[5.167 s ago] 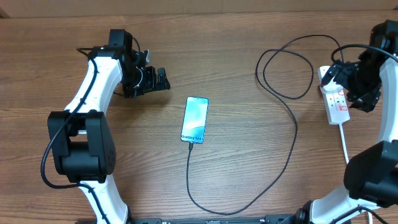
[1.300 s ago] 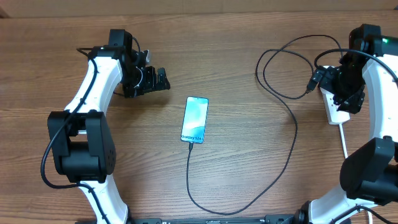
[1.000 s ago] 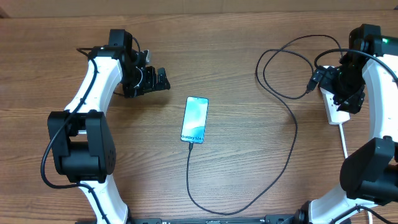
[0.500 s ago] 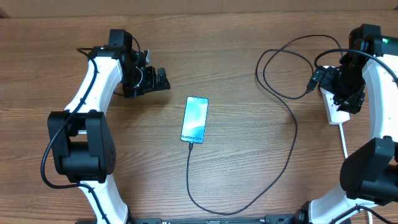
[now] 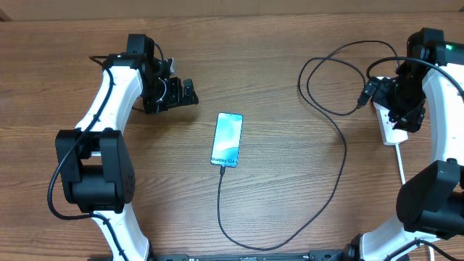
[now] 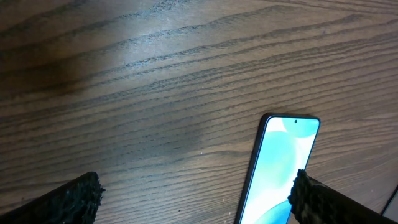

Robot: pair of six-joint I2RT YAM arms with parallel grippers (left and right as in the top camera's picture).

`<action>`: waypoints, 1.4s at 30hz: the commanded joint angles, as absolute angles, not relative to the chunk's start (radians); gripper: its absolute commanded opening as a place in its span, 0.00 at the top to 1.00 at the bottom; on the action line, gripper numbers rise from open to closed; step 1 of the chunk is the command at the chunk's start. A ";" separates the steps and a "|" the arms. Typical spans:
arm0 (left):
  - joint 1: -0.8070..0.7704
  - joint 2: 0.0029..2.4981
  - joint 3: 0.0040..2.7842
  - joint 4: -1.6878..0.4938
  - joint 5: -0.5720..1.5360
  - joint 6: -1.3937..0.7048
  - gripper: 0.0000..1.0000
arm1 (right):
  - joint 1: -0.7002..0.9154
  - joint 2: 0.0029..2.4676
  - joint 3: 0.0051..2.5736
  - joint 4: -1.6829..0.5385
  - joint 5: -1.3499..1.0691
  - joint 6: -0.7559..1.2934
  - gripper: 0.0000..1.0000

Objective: Plug charger to phone and switch on socket

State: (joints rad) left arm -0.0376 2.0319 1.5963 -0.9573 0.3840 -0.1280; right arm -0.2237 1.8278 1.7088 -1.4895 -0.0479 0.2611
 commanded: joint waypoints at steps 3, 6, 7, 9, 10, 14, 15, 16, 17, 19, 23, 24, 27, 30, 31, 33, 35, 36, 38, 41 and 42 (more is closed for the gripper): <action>-0.040 2.044 1.613 -0.957 0.381 -0.120 0.00 | -0.224 1.825 1.706 -1.486 -0.047 0.257 0.00; -0.040 2.043 1.613 -0.957 0.381 -0.120 0.00 | -0.224 1.825 1.706 -1.486 -0.047 0.257 0.00; -0.041 2.041 1.613 -0.957 0.381 -0.120 0.00 | -0.224 1.825 1.706 -1.486 -0.047 0.257 0.00; -0.045 2.039 1.613 -0.957 0.381 -0.120 0.00 | -0.224 1.825 1.706 -1.486 -0.047 0.257 0.00; -0.047 2.036 1.613 -0.957 0.381 -0.120 0.00 | -0.224 1.825 1.706 -1.486 -0.047 0.257 0.00; -0.061 2.022 1.613 -0.957 0.381 -0.120 0.00 | -0.224 1.825 1.706 -1.486 -0.047 0.257 0.00; -0.067 2.016 1.613 -0.957 0.381 -0.120 0.00 | -0.224 1.825 1.706 -1.486 -0.047 0.257 0.00; -0.072 2.009 1.613 -0.957 0.381 -0.120 0.00 | -0.224 1.825 1.706 -1.486 -0.047 0.257 0.00; -0.076 2.001 1.613 -0.957 0.382 -0.120 0.00 | -0.224 1.825 1.706 -1.486 -0.047 0.257 0.00; -0.085 1.982 1.613 -0.957 0.381 -0.120 0.00 | -0.224 1.825 1.706 -1.486 -0.047 0.257 0.00; -0.104 1.945 1.613 -0.957 0.381 -0.120 0.00 | -0.224 1.825 1.706 -1.486 -0.047 0.257 0.00; -0.109 1.934 1.613 -0.957 0.381 -0.120 0.00 | -0.224 1.825 1.706 -1.486 -0.047 0.257 0.00; -0.130 1.908 1.613 -0.957 0.381 -0.120 0.00 | -0.224 1.825 1.706 -1.486 -0.047 0.257 0.00; -0.152 1.889 1.613 -0.957 0.381 -0.120 0.00 | -0.224 1.825 1.706 -1.486 -0.047 0.257 0.00; -0.158 1.886 1.613 -0.957 0.381 -0.120 0.00 | -0.224 1.825 1.706 -1.486 -0.047 0.257 0.00; -0.171 1.878 1.613 -0.957 0.381 -0.120 0.00 | -0.224 1.825 1.706 -1.486 -0.047 0.257 0.00; -0.182 1.872 1.613 -0.957 0.381 -0.120 0.00 | -0.224 1.825 1.706 -1.486 -0.047 0.257 0.00; -0.186 1.871 1.613 -0.957 0.381 -0.120 0.00 | -0.224 1.825 1.706 -1.486 -0.047 0.257 0.00; -0.196 1.867 1.613 -0.957 0.381 -0.120 0.00 | -0.224 1.825 1.706 -1.486 -0.047 0.257 0.00; -0.209 1.861 1.613 -0.957 0.381 -0.120 0.00 | -0.224 1.825 1.706 -1.486 -0.047 0.257 0.00; -0.212 1.857 1.613 -0.957 0.381 -0.120 0.00 | -0.224 1.825 1.706 -1.486 -0.047 0.257 0.00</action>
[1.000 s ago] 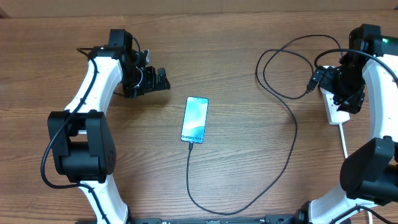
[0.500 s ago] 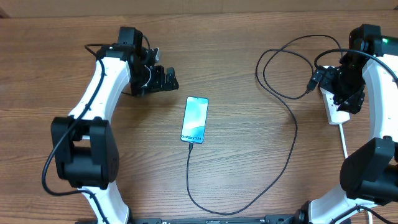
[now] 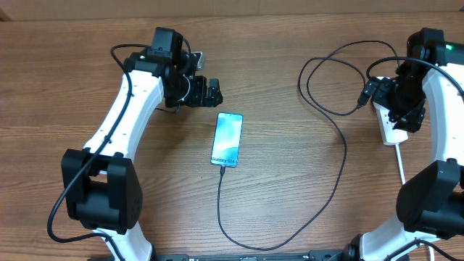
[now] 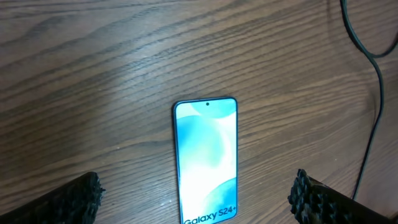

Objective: Plug charger to phone and switch on socket

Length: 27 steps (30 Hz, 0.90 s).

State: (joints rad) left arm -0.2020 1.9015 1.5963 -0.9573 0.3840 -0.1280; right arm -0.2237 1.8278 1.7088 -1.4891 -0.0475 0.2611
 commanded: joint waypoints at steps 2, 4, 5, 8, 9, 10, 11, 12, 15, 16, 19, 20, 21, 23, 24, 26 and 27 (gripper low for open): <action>-0.218 1.850 1.613 -0.957 0.381 -0.120 0.00 | -0.224 1.825 1.706 -1.486 -0.047 0.257 0.00; -0.220 1.842 1.613 -0.957 0.381 -0.120 0.00 | -0.224 1.825 1.706 -1.486 -0.047 0.257 0.00; -0.220 1.838 1.613 -0.957 0.381 -0.120 0.00 | -0.224 1.825 1.706 -1.486 -0.047 0.257 0.00; -0.219 1.816 1.613 -0.957 0.381 -0.120 0.00 | -0.224 1.825 1.706 -1.486 -0.047 0.257 0.00; -0.219 1.807 1.613 -0.957 0.381 -0.120 0.00 | -0.224 1.825 1.706 -1.486 -0.047 0.257 0.00; -0.219 1.798 1.613 -0.957 0.381 -0.120 0.00 | -0.224 1.825 1.706 -1.486 -0.047 0.257 0.00; -0.220 1.783 1.613 -0.957 0.381 -0.120 0.00 | -0.224 1.825 1.706 -1.486 -0.047 0.257 0.00; -0.220 1.773 1.613 -0.957 0.381 -0.120 0.01 | -0.224 1.825 1.706 -1.486 -0.047 0.257 0.00; -0.220 1.740 1.613 -0.957 0.381 -0.120 0.00 | -0.224 1.825 1.706 -1.486 -0.047 0.257 0.00; -0.220 1.730 1.613 -0.957 0.381 -0.120 0.00 | -0.224 1.825 1.706 -1.486 -0.047 0.257 0.00; -0.220 1.708 1.613 -0.957 0.381 -0.120 0.00 | -0.224 1.825 1.706 -1.486 -0.047 0.257 0.00; -0.220 1.703 1.613 -0.957 0.381 -0.120 0.01 | -0.224 1.825 1.706 -1.486 -0.047 0.257 0.00; -0.220 1.698 1.613 -0.957 0.381 -0.120 0.00 | -0.224 1.825 1.706 -1.486 -0.047 0.257 0.00; -0.220 1.692 1.613 -0.957 0.381 -0.120 0.00 | -0.224 1.825 1.706 -1.486 -0.047 0.257 0.00; -0.220 1.690 1.613 -0.957 0.381 -0.120 0.00 | -0.224 1.825 1.706 -1.486 -0.047 0.257 0.00; -0.220 1.687 1.613 -0.957 0.381 -0.120 0.00 | -0.224 1.825 1.706 -1.486 -0.047 0.257 0.00; -0.220 1.686 1.613 -0.957 0.381 -0.120 0.00 | -0.224 1.825 1.706 -1.486 -0.047 0.257 0.00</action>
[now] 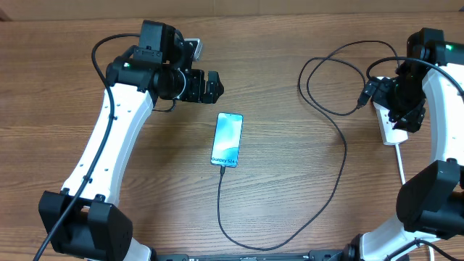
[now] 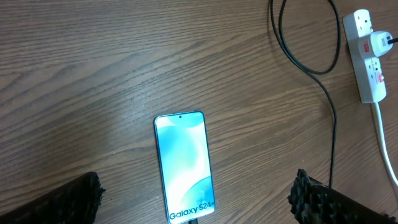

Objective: Plug charger to phone and switch on socket

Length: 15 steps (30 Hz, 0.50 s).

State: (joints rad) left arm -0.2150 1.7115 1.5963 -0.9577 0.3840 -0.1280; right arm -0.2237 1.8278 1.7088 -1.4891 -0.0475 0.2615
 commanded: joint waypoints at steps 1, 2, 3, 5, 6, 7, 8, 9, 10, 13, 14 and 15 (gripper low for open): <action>-0.220 1.686 1.613 -0.957 0.381 -0.120 0.01 | -0.224 1.825 1.706 -1.486 -0.047 0.257 0.00; -0.220 1.686 1.613 -0.957 0.381 -0.120 0.00 | -0.224 1.825 1.706 -1.486 -0.047 0.257 0.00; -0.220 1.686 1.613 -0.957 0.381 -0.120 0.00 | -0.224 1.825 1.706 -1.486 -0.047 0.257 0.00; -0.220 1.686 1.613 -0.957 0.381 -0.120 0.00 | -0.224 1.825 1.706 -1.486 -0.047 0.257 0.00; -0.220 1.685 1.613 -0.957 0.381 -0.120 0.00 | -0.224 1.825 1.706 -1.486 -0.047 0.257 0.00; -0.220 1.684 1.613 -0.962 0.375 -0.117 0.00 | -0.224 1.825 1.706 -1.486 -0.047 0.257 0.00; -0.220 1.682 1.613 -0.971 0.372 -0.117 0.00 | -0.224 1.825 1.706 -1.486 -0.047 0.257 0.00; -0.220 1.681 1.613 -0.990 0.374 -0.117 0.00 | -0.224 1.825 1.706 -1.486 -0.047 0.257 0.00; -0.220 1.678 1.613 -1.000 0.369 -0.115 0.00 | -0.224 1.825 1.706 -1.486 -0.047 0.257 0.00; -0.225 1.675 1.613 -1.011 0.363 -0.116 0.00 | -0.224 1.825 1.706 -1.486 -0.047 0.257 0.00; -0.230 1.674 1.612 -1.012 0.361 -0.115 0.00 | -0.224 1.825 1.706 -1.486 -0.047 0.257 0.00; -0.233 1.674 1.611 -1.012 0.358 -0.111 0.00 | -0.224 1.825 1.706 -1.486 -0.047 0.257 0.00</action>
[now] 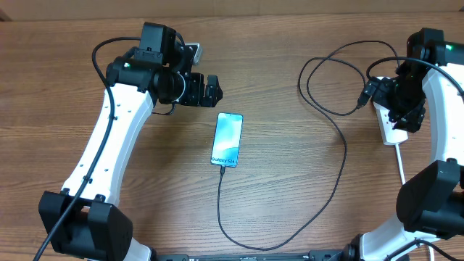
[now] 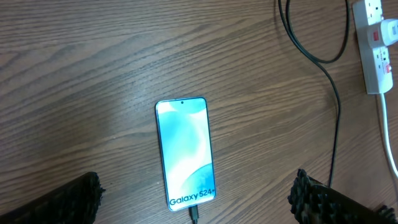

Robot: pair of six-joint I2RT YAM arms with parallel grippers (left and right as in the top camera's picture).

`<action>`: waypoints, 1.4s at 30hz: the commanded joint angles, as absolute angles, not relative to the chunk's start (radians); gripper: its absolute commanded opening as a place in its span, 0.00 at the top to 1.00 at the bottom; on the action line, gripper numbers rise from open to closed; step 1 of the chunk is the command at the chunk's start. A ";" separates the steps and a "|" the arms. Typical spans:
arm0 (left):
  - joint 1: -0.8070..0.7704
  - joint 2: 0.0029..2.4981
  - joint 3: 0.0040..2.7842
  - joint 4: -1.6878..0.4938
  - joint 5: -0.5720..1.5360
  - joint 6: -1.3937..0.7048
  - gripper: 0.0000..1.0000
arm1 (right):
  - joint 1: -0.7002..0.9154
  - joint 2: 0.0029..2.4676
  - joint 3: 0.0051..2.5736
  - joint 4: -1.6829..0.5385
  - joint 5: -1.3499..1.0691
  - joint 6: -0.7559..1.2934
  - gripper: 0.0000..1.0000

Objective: Plug charger to phone and switch on socket

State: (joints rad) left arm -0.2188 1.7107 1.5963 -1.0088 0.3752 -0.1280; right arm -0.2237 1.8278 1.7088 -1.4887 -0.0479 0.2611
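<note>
The phone (image 1: 227, 139) lies face up mid-table, its screen lit. The black charger plug (image 2: 194, 214) sits in its near end. The black cable (image 1: 341, 156) loops from there to the white power strip (image 2: 373, 56), which has red switches. My left gripper (image 1: 210, 90) hovers open just beyond the phone's far end. In the left wrist view the phone (image 2: 185, 152) lies between its spread fingers (image 2: 68, 202), which hold nothing. My right gripper (image 1: 395, 109) is over the power strip (image 1: 391, 130); how its jaws stand does not show.
The wooden table (image 1: 290, 210) carries slack cable coiled at the back right (image 1: 326, 72). A white lead (image 1: 400, 167) runs from the strip toward the front edge.
My left gripper has shifted slightly back toward the left. In its wrist view the phone sits a little higher and the charger plug now shows. The right arm has not moved.
My left gripper was open and low over bare table left of the phone. Then it was closer, with the phone's top between its fingers. Then it was higher, seeing phone and strip. The phone stayed plugged in and lit throughout; the right arm stayed over the strip.
</note>
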 commanded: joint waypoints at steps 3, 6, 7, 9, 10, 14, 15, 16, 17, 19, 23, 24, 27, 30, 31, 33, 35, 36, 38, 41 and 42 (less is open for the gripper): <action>-0.253 1.673 1.589 -0.997 0.326 -0.100 0.00 | -0.224 1.825 1.706 -1.486 -0.047 0.257 0.00; -0.281 1.673 1.549 -0.956 0.296 -0.100 0.00 | -0.224 1.825 1.706 -1.486 -0.047 0.257 0.00; -0.291 1.673 1.531 -0.932 0.294 -0.100 0.00 | -0.224 1.825 1.706 -1.486 -0.047 0.257 0.00; -0.308 1.671 1.493 -0.883 0.289 -0.101 0.00 | -0.224 1.825 1.706 -1.486 -0.047 0.257 0.00; -0.316 1.669 1.475 -0.861 0.287 -0.100 0.01 | -0.224 1.825 1.706 -1.486 -0.047 0.257 0.00; -0.342 1.648 1.364 -0.738 0.287 -0.101 0.00 | -0.224 1.825 1.706 -1.486 -0.047 0.257 0.00; -0.347 1.640 1.333 -0.706 0.287 -0.101 0.00 | -0.224 1.825 1.706 -1.486 -0.047 0.257 0.00; -0.350 1.629 1.293 -0.666 0.287 -0.101 0.00 | -0.224 1.825 1.706 -1.486 -0.047 0.257 0.00; -0.354 1.615 1.248 -0.624 0.287 -0.101 0.00 | -0.224 1.825 1.706 -1.486 -0.047 0.257 0.00; -0.354 1.586 1.158 -0.540 0.288 -0.101 0.00 | -0.224 1.825 1.706 -1.486 -0.047 0.257 0.00; -0.354 1.520 0.976 -0.378 0.288 -0.101 0.00 | -0.224 1.825 1.706 -1.486 -0.047 0.257 0.00; -0.354 1.502 0.928 -0.339 0.288 -0.101 0.00 | -0.224 1.825 1.706 -1.486 -0.047 0.257 0.00; -0.354 1.453 0.808 -0.231 0.289 -0.102 0.00 | -0.224 1.825 1.706 -1.486 -0.047 0.257 0.00; -0.353 1.404 0.690 -0.100 0.289 -0.106 0.00 | -0.224 1.825 1.706 -1.486 -0.047 0.257 0.00; -0.353 1.388 0.653 -0.057 0.289 -0.106 0.00 | -0.224 1.825 1.706 -1.486 -0.047 0.257 0.00; -0.353 1.360 0.588 0.018 0.289 -0.113 0.01 | -0.224 1.825 1.706 -1.486 -0.047 0.257 0.00; -0.353 1.333 0.530 0.080 0.289 -0.113 0.01 | -0.224 1.825 1.706 -1.486 -0.047 0.257 0.00; -0.352 1.323 0.509 0.099 0.289 -0.113 0.00 | -0.224 1.825 1.706 -1.486 -0.047 0.257 0.00; -0.351 1.300 0.466 0.148 0.289 -0.113 0.00 | -0.224 1.825 1.706 -1.486 -0.047 0.257 0.00; -0.347 1.273 0.422 0.204 0.289 -0.139 0.00 | -0.224 1.825 1.706 -1.486 -0.047 0.257 0.00; -0.342 1.263 0.408 0.216 0.289 -0.152 0.00 | -0.224 1.825 1.706 -1.486 -0.047 0.257 0.00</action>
State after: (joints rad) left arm -0.3473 1.2999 0.4397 0.1940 0.2943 -0.1287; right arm -0.2237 1.8278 1.7069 -1.4883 -0.0475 0.2607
